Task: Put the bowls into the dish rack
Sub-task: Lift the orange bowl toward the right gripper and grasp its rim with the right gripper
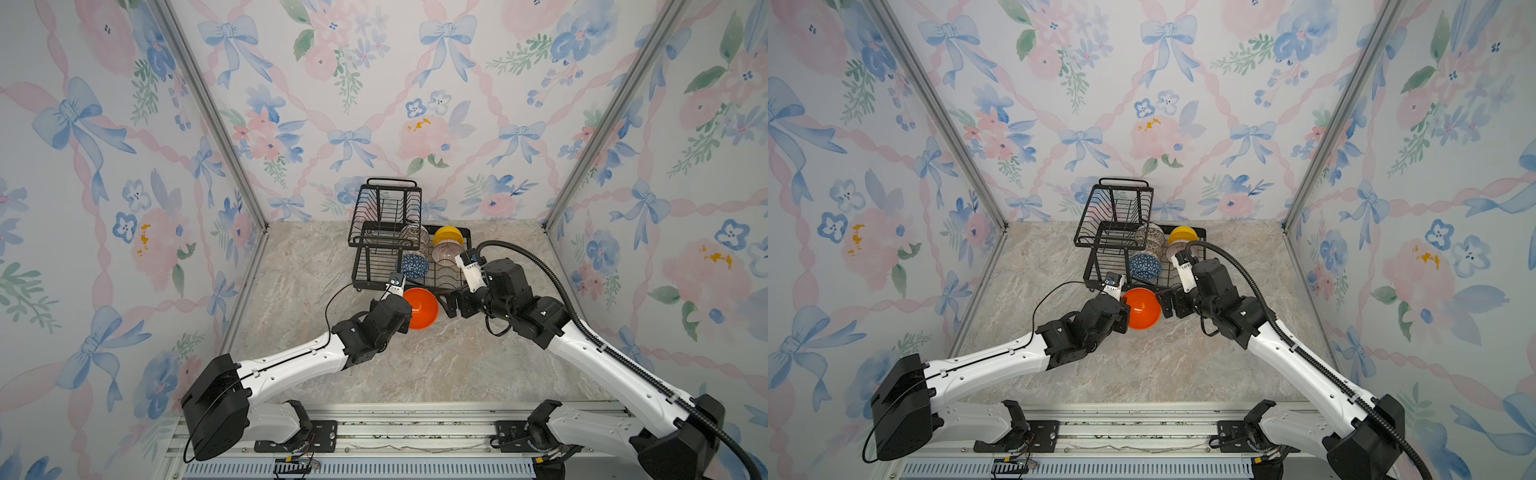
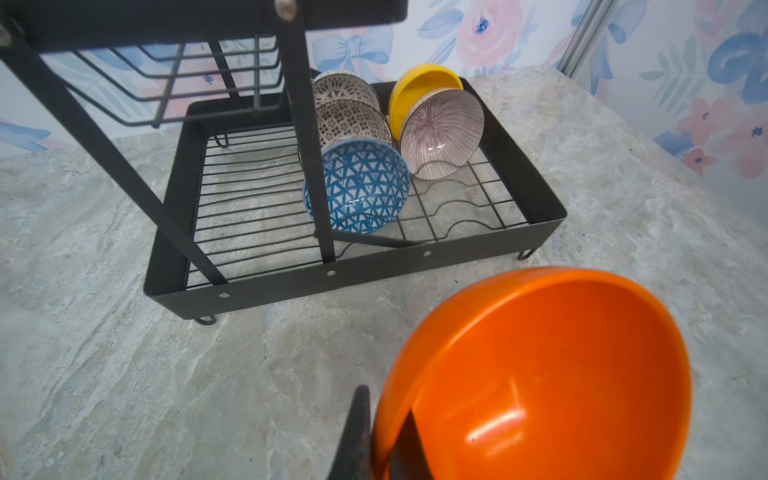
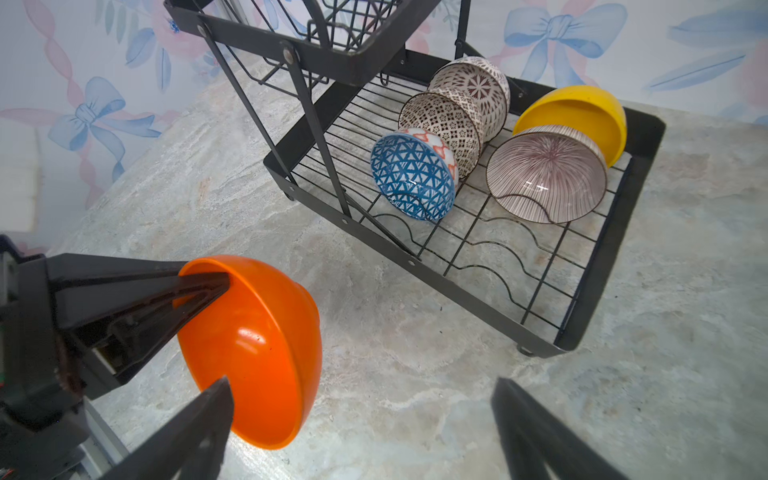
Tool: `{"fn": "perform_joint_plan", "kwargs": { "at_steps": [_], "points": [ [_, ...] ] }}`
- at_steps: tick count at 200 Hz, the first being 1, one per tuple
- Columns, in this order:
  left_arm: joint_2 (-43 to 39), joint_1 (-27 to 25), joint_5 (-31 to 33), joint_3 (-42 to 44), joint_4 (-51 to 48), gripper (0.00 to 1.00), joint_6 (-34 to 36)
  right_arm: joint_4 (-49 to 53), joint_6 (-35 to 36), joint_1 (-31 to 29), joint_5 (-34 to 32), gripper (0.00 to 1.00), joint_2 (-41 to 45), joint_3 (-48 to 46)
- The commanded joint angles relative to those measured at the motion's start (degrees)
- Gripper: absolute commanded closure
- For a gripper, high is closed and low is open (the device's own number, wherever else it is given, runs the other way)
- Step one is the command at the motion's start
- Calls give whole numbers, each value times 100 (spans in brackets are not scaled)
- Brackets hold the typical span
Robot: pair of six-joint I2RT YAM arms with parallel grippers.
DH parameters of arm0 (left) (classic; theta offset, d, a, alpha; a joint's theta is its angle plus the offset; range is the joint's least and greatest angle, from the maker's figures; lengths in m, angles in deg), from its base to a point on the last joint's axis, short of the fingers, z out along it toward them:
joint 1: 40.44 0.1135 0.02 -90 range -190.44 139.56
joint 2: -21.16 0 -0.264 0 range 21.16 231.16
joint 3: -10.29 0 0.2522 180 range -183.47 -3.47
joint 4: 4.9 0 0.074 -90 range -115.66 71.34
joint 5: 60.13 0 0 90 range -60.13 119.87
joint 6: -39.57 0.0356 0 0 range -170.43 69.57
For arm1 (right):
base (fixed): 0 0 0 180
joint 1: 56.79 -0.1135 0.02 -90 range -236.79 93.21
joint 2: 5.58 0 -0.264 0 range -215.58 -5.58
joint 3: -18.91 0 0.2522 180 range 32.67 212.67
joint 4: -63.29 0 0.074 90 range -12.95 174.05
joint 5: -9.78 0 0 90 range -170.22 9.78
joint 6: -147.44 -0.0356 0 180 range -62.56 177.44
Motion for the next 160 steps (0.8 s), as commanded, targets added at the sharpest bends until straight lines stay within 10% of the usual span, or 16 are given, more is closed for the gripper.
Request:
{"fn": "perform_joint_plan", "kwargs": {
  "at_steps": [1, 160],
  "points": [
    [35, 72, -25, -217, 538, 100, 237, -91, -278, -67, -85, 3, -160, 85],
    [-2, 98, -487, -102, 1116, 100, 392, -376, -613, -58, -95, 70, -758, 190]
  ]
}}
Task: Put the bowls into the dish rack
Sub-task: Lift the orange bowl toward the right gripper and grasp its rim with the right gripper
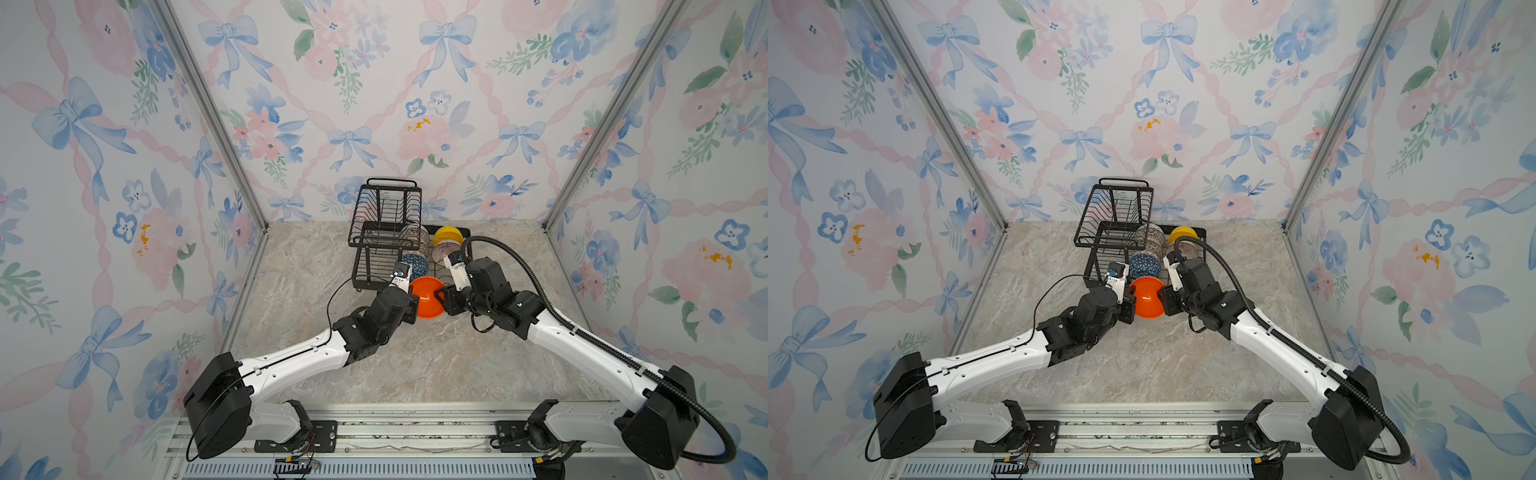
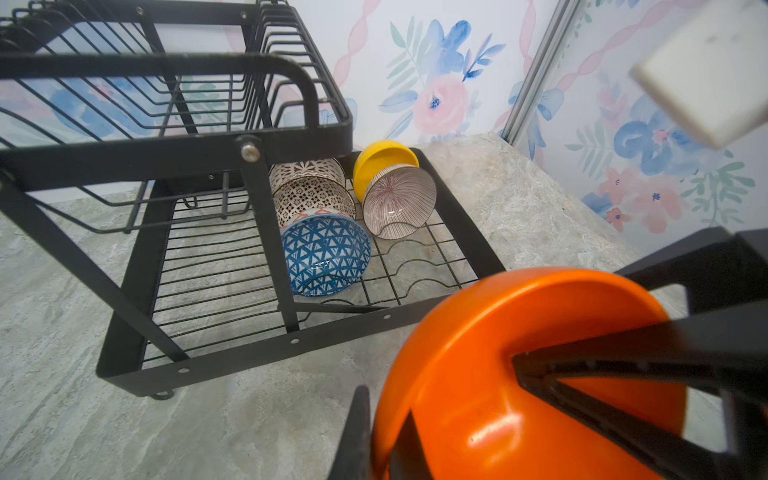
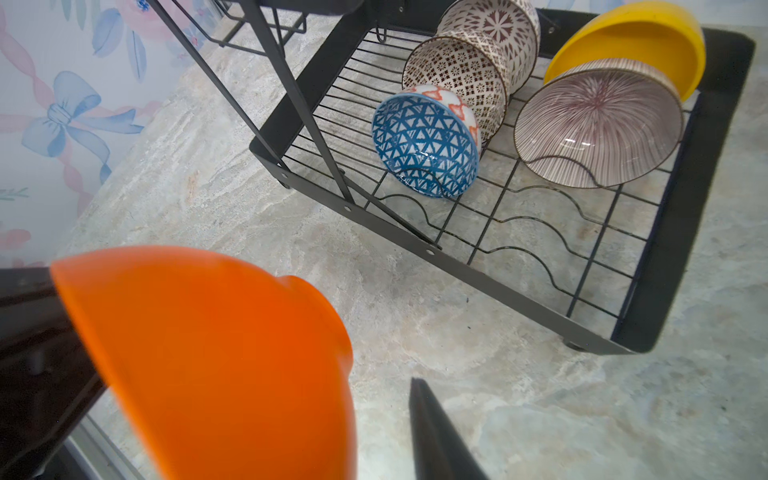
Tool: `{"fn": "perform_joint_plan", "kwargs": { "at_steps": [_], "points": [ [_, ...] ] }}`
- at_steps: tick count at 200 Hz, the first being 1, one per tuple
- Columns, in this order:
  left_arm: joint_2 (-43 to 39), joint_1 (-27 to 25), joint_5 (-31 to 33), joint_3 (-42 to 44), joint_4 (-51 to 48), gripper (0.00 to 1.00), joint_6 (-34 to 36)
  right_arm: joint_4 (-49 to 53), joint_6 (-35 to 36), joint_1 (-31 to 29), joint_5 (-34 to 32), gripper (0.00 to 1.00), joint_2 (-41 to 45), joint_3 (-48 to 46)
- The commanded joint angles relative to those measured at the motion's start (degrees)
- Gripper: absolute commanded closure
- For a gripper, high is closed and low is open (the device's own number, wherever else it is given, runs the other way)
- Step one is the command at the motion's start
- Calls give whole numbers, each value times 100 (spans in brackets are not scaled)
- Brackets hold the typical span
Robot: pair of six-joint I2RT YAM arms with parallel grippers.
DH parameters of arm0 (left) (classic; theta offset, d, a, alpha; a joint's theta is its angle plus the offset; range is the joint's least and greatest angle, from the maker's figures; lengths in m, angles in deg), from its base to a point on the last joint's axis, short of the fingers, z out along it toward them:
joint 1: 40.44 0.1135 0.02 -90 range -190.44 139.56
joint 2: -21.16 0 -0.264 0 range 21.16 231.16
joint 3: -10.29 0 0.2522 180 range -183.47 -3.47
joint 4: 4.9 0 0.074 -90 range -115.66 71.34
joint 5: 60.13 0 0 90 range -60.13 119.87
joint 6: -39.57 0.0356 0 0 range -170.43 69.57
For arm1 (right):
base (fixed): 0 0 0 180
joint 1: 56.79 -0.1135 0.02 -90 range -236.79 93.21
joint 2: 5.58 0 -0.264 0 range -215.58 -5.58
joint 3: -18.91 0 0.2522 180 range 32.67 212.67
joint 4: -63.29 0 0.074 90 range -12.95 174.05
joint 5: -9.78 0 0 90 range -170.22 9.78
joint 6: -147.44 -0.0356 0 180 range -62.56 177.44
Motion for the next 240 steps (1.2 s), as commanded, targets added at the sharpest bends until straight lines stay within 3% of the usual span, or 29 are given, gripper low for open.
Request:
{"fn": "perform_joint_plan", "kwargs": {
  "at_steps": [1, 46, 104, 118, 155, 220, 240],
  "points": [
    [-84, 23, -127, 58, 299, 100, 79, -44, -77, -17, -124, 71, -66, 159],
    [-88, 29, -266, 136, 357, 100, 35, -45, -82, -12, -163, 100, -66, 161],
    [-75, 61, -745, 185, 193, 100, 125, 22, 167, 9, -398, 100, -25, 149],
    [-61, 66, -818, 150, 23, 89, 156, 12, 287, 32, -523, 100, -6, 142],
    [-232, 121, -921, 211, -243, 46, 228, -104, 681, 121, -831, 100, 4, 115],
    [-845, 452, -1316, 542, -501, 3, 140, -707, 1511, 332, -1274, 100, -145, -49],
    [-1004, 594, -1348, 662, -634, 2, 40, -1183, 1841, 418, -1307, 100, -201, -181]
  ]
}}
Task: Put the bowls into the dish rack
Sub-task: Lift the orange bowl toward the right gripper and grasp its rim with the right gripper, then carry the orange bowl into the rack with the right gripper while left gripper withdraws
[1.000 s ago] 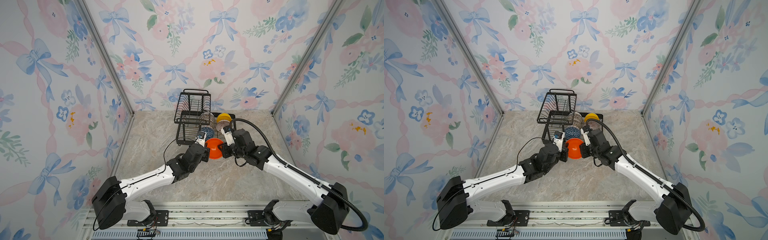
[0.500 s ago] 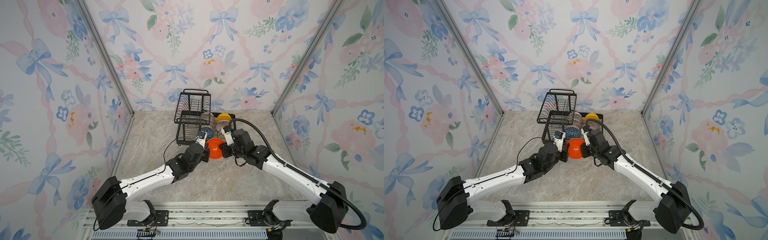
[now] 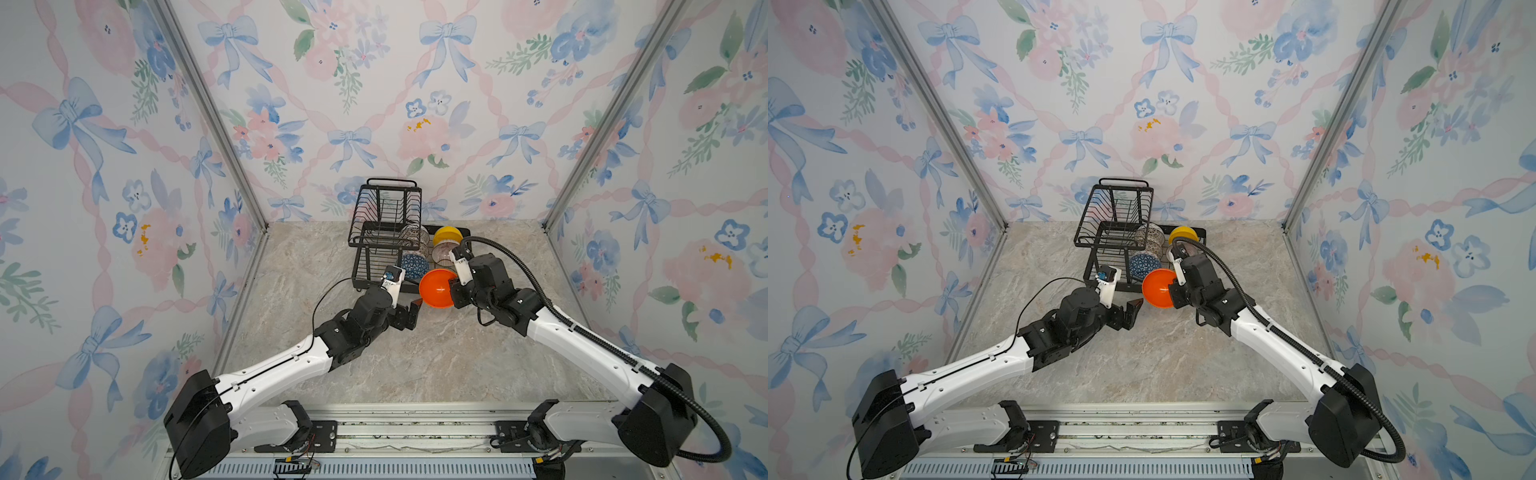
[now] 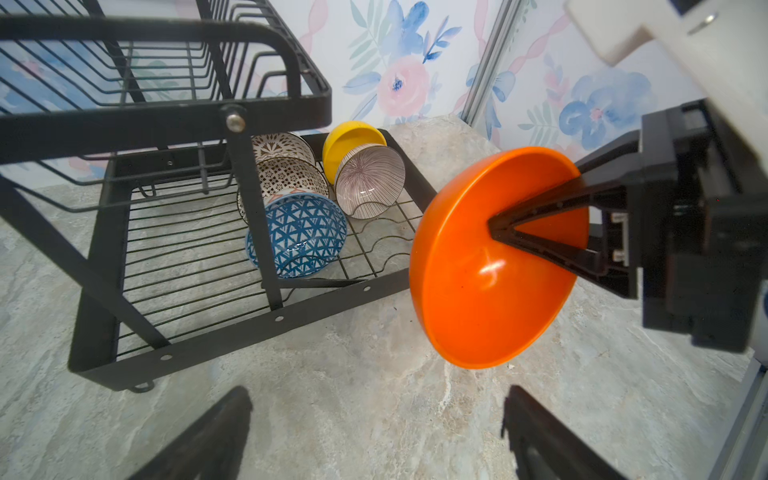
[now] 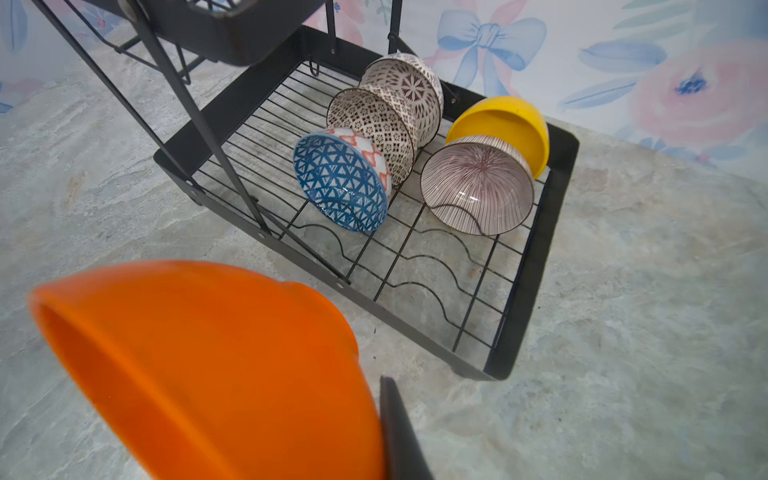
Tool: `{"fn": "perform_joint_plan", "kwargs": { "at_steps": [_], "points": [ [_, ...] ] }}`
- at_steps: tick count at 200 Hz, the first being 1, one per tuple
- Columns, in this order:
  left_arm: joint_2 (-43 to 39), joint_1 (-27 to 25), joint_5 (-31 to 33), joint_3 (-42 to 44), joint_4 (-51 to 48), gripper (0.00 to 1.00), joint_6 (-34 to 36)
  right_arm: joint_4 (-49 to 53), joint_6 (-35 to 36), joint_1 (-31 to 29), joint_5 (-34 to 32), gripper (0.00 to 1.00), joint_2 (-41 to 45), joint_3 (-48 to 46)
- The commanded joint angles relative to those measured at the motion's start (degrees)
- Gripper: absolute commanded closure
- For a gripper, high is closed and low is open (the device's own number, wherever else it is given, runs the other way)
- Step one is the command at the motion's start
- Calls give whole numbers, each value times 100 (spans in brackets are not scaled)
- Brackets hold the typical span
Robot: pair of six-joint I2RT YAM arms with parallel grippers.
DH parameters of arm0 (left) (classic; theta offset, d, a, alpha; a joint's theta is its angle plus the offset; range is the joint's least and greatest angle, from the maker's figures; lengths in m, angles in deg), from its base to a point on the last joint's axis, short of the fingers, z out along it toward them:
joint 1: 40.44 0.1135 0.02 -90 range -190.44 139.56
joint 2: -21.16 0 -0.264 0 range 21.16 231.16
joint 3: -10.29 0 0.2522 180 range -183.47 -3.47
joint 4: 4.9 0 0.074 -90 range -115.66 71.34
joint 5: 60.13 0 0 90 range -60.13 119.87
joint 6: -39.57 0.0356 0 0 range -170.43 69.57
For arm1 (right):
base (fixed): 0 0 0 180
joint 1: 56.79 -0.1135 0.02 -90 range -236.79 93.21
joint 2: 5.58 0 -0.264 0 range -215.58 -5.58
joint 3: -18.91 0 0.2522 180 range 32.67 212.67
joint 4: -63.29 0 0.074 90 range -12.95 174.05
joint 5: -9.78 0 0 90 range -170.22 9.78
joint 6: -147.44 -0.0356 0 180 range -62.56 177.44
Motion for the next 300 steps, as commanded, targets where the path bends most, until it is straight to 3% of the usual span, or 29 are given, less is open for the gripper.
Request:
{"fn": "perform_joint_plan", "kwargs": {
  "at_steps": [1, 109, 209, 300],
  "points": [
    [-186, 157, -182, 198, -275, 2, -92, -772, 563, 132, -194, 100, -97, -146],
    [-653, 569, -264, 773, -539, 2, -331, -3298, 2748, 610, -1053, 100, -1178, -524],
    [-864, 855, -381, 954, -825, 2, -414, -5300, 3765, 944, -1303, 100, -2443, -687],
    [-979, 1062, -522, 1023, -972, 2, -402, -6490, 4775, 1149, -1264, 100, -2878, -1071]
  ]
}}
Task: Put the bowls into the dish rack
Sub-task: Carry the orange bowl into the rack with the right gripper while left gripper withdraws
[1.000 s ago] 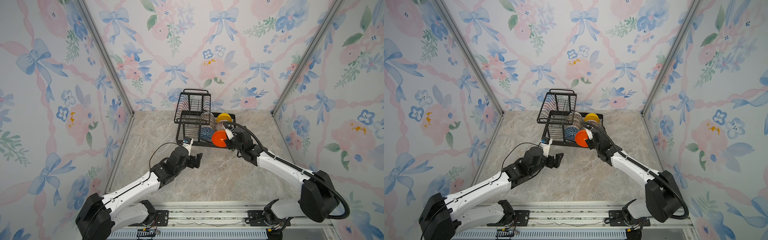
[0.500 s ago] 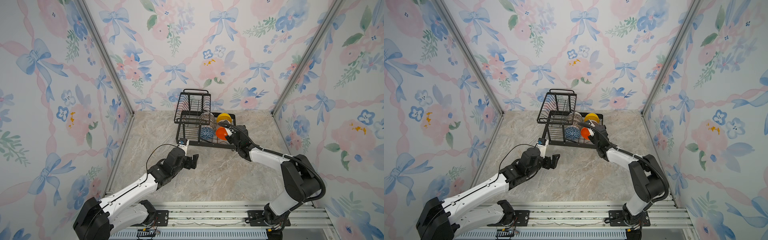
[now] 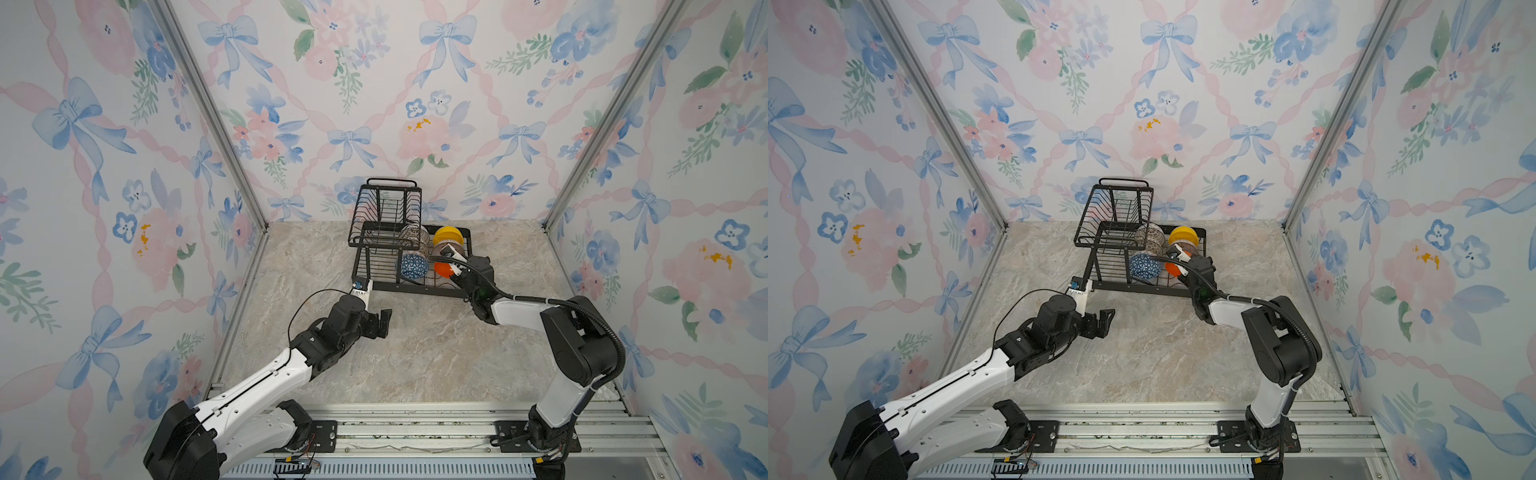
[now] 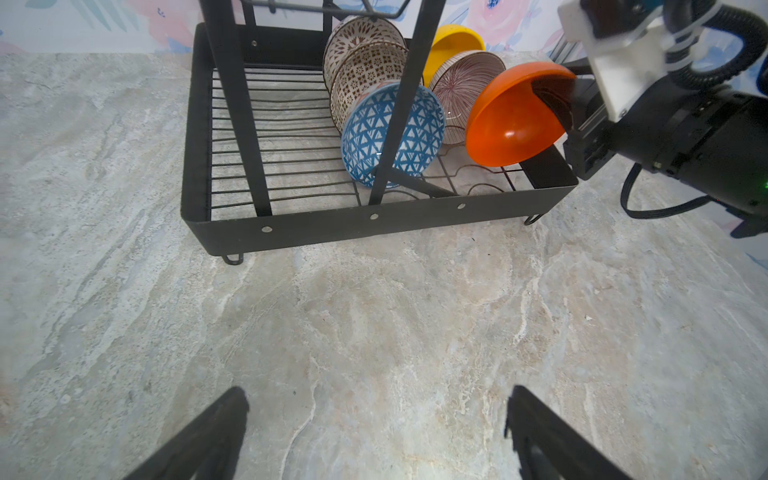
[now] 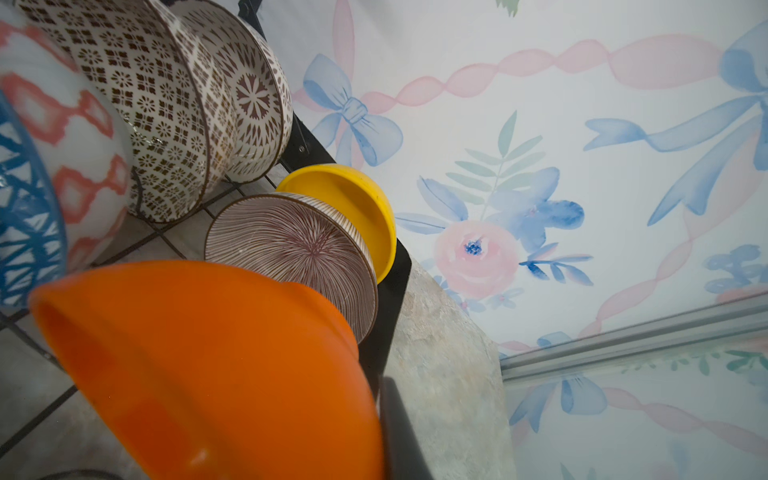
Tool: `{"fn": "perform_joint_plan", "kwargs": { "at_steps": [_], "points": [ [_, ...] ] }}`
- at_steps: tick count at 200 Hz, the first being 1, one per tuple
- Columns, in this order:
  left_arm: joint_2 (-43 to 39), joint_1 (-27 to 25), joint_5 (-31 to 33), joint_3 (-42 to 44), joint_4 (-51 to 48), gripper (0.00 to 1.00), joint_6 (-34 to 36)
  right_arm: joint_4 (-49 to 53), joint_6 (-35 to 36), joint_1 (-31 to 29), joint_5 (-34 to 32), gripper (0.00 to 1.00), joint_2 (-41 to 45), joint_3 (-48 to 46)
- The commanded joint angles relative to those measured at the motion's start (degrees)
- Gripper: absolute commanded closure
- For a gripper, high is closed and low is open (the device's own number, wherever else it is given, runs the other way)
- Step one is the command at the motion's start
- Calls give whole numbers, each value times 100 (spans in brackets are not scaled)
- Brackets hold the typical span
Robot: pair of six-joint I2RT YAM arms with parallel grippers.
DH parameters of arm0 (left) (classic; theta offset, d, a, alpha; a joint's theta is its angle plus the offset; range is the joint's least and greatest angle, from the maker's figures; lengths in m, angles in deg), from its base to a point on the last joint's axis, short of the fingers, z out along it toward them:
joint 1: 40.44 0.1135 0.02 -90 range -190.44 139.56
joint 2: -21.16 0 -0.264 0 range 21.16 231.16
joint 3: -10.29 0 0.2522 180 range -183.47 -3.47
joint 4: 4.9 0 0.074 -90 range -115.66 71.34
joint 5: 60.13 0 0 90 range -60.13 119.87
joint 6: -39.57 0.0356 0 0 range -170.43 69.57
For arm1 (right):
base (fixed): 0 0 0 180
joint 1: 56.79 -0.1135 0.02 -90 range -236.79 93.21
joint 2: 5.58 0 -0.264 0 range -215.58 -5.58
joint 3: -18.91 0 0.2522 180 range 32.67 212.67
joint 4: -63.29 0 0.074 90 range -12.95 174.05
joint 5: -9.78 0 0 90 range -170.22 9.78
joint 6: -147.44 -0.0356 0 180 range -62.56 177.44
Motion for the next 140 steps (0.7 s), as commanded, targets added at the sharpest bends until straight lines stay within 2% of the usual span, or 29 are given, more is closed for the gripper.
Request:
{"fn": "perform_joint_plan", "kwargs": {
  "at_steps": [1, 37, 86, 140],
  "points": [
    [-93, 70, -101, 89, -93, 2, -51, -819, 381, 61, -114, 100, -137, -89],
    [-109, 66, -152, 98, -96, 2, -66, -1523, 906, 51, -271, 100, -372, -170],
    [-177, 70, -169, 125, -96, 2, -95, -1650, 1326, 37, -296, 100, -644, -33],
    [-234, 70, -215, 135, -93, 2, -130, -792, 1591, 93, 81, 100, -755, 290]
  ]
}}
